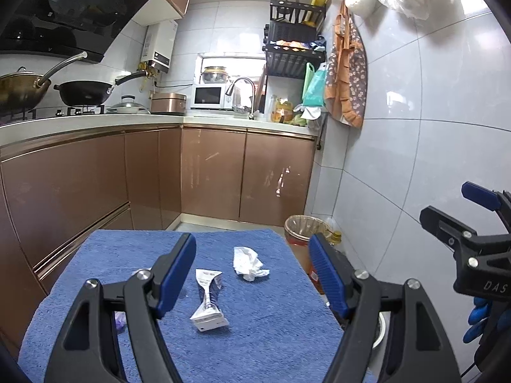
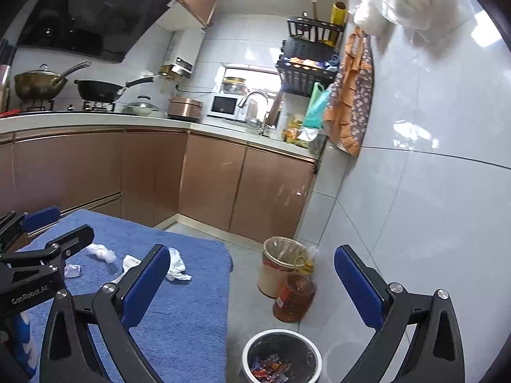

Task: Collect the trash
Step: 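Move both open grippers back from the bin to the towel, then grasp a white tissue with the right gripper while the left grasps the milk carton, then carry the tissue and milk carton over the bin and open both grippers, then move both open grippers back from the bin to the towel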

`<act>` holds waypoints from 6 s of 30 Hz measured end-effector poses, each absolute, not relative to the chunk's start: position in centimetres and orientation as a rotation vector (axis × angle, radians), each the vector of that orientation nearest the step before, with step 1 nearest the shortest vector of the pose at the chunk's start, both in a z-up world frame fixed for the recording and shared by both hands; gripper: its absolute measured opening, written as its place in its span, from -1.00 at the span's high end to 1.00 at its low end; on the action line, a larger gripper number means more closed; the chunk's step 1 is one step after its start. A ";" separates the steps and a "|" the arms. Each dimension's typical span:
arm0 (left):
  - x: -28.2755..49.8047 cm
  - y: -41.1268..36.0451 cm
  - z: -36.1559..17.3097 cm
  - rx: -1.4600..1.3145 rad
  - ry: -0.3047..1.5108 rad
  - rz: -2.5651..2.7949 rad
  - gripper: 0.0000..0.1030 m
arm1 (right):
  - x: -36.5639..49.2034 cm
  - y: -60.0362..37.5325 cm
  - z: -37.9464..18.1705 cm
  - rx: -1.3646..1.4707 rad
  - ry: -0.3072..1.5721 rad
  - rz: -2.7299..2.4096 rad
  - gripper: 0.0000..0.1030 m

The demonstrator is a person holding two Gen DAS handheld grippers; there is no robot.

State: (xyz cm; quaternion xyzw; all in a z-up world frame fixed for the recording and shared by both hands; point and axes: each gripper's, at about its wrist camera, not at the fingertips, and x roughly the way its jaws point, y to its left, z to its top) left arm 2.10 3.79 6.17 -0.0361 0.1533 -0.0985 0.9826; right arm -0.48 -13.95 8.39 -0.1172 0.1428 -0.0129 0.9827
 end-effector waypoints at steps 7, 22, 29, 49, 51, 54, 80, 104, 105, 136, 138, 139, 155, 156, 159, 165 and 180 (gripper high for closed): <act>3.8 4.2 5.2 -0.061 0.349 -0.186 -0.39 | 1.1 -12.4 7.8 -0.242 0.304 0.039 -1.00; 11.1 9.7 -0.5 -0.035 0.551 -0.084 -0.39 | 8.7 -11.9 3.4 -0.181 0.489 0.164 -1.00; 14.7 12.4 -3.1 -0.080 0.663 -0.119 -0.39 | 14.3 -10.9 0.3 -0.139 0.583 0.275 -0.90; 23.9 6.6 -11.5 -0.074 1.019 -0.297 0.10 | 27.2 -9.5 -9.6 0.027 0.856 0.484 -0.23; 24.1 6.6 -11.9 -0.078 1.036 -0.297 0.14 | 27.8 -9.2 -10.3 0.030 0.869 0.495 -0.18; 24.2 6.6 -12.5 -0.086 1.054 -0.303 0.15 | 28.5 -8.9 -10.9 0.030 0.882 0.507 -0.13; 21.3 7.7 -12.1 -0.166 0.997 -0.249 0.45 | 25.9 -10.5 -9.1 0.060 0.840 0.522 0.54; 6.7 4.7 2.6 -0.053 0.645 -0.214 0.45 | 9.8 -16.4 3.3 0.068 0.575 0.427 0.54; 6.1 4.4 3.1 -0.047 0.631 -0.212 0.45 | 9.2 -16.6 3.9 0.068 0.562 0.425 0.54; 12.3 -14.1 0.4 0.048 0.769 -0.516 0.45 | 6.1 -29.1 -0.3 0.213 0.606 0.142 0.53; 14.0 -16.9 -1.3 0.062 0.816 -0.553 0.45 | 7.1 -30.2 -1.9 0.221 0.639 0.101 0.53; 14.7 -18.0 -2.0 0.071 0.833 -0.563 0.45 | 7.6 -30.7 -2.8 0.225 0.657 0.083 0.53; 23.8 -27.3 -13.7 0.088 1.060 -0.616 0.43 | 12.3 -36.8 -15.0 0.299 0.881 -0.129 0.49; 24.3 -27.7 -14.3 0.086 1.068 -0.615 0.43 | 12.5 -37.0 -15.4 0.299 0.887 -0.137 0.48; 25.0 -28.8 -15.4 0.089 1.091 -0.623 0.39 | 13.4 -37.5 -16.0 0.295 0.897 -0.154 0.43; 25.4 -29.3 -15.9 0.050 1.100 -0.630 0.05 | 13.8 -38.6 -16.4 0.285 0.905 -0.200 0.13; 21.7 -24.2 -9.4 0.016 0.967 -0.614 0.04 | 11.8 -37.1 -11.8 0.270 0.828 -0.198 0.11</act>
